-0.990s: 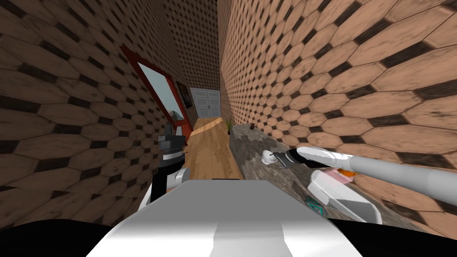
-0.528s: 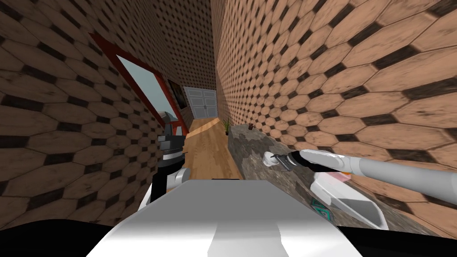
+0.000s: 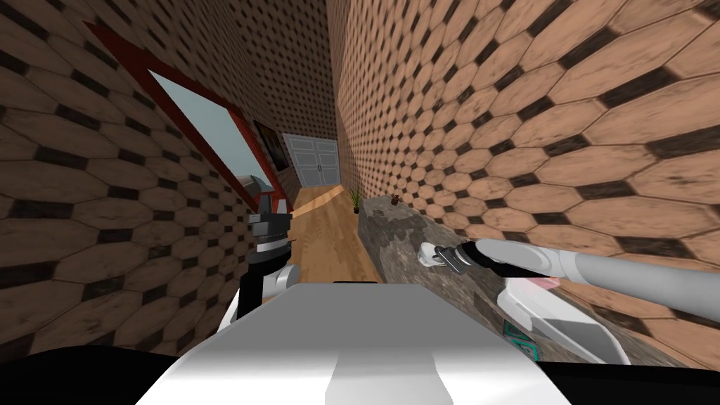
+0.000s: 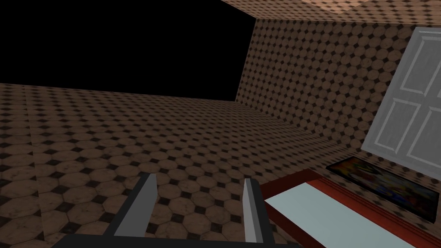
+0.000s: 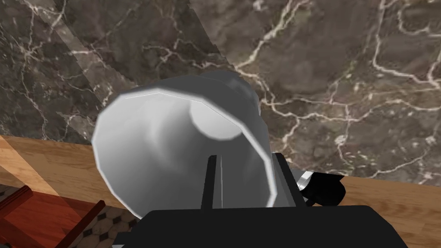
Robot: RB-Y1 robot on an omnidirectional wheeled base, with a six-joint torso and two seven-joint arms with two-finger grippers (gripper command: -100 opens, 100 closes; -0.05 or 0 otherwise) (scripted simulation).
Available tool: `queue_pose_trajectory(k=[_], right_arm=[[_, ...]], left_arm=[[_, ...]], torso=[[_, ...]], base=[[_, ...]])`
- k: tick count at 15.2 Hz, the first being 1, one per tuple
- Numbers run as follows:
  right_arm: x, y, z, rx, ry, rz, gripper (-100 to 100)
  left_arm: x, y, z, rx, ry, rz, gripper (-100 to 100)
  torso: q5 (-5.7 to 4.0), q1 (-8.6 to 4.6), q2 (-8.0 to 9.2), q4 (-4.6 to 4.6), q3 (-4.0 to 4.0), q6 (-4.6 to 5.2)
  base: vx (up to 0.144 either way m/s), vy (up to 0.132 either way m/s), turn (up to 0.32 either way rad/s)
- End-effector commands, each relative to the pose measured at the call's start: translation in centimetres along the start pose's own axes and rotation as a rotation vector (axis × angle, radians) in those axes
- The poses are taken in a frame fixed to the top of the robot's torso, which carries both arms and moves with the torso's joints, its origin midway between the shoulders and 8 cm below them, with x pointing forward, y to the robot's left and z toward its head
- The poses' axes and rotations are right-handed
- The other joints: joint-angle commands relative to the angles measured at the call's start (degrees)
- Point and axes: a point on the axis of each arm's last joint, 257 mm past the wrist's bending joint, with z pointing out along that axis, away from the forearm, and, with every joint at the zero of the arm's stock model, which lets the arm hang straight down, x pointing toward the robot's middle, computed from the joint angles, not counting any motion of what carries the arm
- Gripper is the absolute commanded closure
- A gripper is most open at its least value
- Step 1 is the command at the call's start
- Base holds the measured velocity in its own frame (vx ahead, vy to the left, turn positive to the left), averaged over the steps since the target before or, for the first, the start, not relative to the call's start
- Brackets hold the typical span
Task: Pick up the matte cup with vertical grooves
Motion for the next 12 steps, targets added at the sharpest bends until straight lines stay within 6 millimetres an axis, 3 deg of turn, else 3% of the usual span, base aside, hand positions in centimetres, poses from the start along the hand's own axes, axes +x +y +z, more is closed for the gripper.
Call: queue_pose_trajectory(k=[1,3,4,6,7,9,10,11,12], right_arm=[[0.0,0.0,0.0,0.000,0.000,0.000,100],[-0.1,-0.1,0.0,0.002,-0.001,-0.009,100],[0.4,0.8,0.7,-0.024,-0.004,0.048,100],[0.6,-0.2,0.4,-0.006,0.003,0.050,100],[0.7,1.4,1.4,-0.047,-0.006,0.105,100],[1.3,-0.8,0.8,-0.009,0.007,0.097,100],[1.4,-1.2,0.7,-0.002,0.009,0.094,100],[1.5,0.3,1.7,-0.043,0.001,0.152,100],[1.7,-0.9,1.3,-0.023,0.007,0.148,100]], left_arm=[[0.0,0.0,0.0,0.000,0.000,0.000,0],[0.0,0.0,0.0,0.000,0.000,0.000,0],[0.0,0.0,0.0,0.000,0.000,0.000,0],[0.0,0.0,0.0,0.000,0.000,0.000,0],[0.0,0.0,0.0,0.000,0.000,0.000,0],[0.0,0.0,0.0,0.000,0.000,0.000,0],[0.0,0.0,0.0,0.000,0.000,0.000,0],[0.0,0.0,0.0,0.000,0.000,0.000,0],[0.0,0.0,0.0,0.000,0.000,0.000,0]], torso=[[0.00,0.00,0.00,0.00,0.00,0.00],[0.01,0.00,0.04,0.00,0.02,0.18],[0.01,-0.03,0.07,0.02,0.04,0.20],[-0.14,-0.45,0.47,0.09,0.26,0.10],[-0.18,-0.58,0.56,0.12,0.32,0.16],[-0.38,-0.92,0.70,0.06,0.35,0.24],[-0.38,-0.99,0.65,0.07,0.34,0.31],[-0.37,-0.98,0.54,0.06,0.29,0.35],[-0.41,-1.01,0.55,0.04,0.27,0.24]], base=[[0.000,0.000,0.000],[0.002,0.001,0.025],[-0.098,-0.058,0.218],[-0.164,-0.098,0.196],[-0.179,-0.092,0.251],[-0.159,-0.081,0.179],[-0.082,-0.048,-0.045],[-0.114,-0.060,0.186],[-0.146,-0.075,0.258]])
